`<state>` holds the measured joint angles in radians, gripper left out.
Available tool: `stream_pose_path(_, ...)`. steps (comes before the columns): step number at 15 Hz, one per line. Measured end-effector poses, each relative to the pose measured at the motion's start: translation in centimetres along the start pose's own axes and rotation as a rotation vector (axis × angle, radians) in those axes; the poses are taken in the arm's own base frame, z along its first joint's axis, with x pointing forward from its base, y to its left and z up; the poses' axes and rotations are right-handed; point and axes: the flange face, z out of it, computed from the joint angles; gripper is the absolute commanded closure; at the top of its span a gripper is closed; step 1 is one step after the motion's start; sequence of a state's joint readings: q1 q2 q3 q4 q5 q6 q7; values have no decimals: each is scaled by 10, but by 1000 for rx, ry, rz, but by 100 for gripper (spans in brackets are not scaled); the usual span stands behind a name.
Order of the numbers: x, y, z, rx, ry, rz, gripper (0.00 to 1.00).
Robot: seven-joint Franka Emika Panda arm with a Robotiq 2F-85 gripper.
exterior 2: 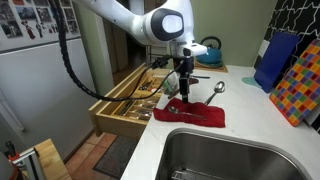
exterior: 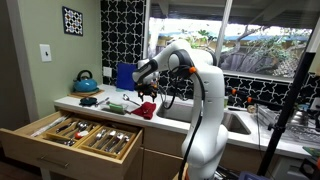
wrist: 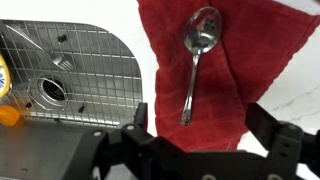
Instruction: Open the top left drawer, remove the red cloth from the drawer, put it on the counter, unfold the red cloth, remove the silver spoon from the red cloth and put it on the counter
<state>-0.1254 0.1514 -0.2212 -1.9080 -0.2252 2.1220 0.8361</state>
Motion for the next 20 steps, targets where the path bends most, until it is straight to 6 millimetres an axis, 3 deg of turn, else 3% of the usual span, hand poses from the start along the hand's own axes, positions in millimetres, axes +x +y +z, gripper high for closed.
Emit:
stream_pose_path(3,-4,1,15,-13,-19,3,55)
stream_pose_path(7,-6,-2,35,-10,-26,6,66)
stream_pose_path(9,-3,-2,41,12,-25,21,60)
stream_pose_path(17,1,0,64,92,-69,76,66)
stream_pose_path(19,2,-1,68,111,-74,80,74)
stream_pose_path(20,2,-1,70,115,-76,79,92)
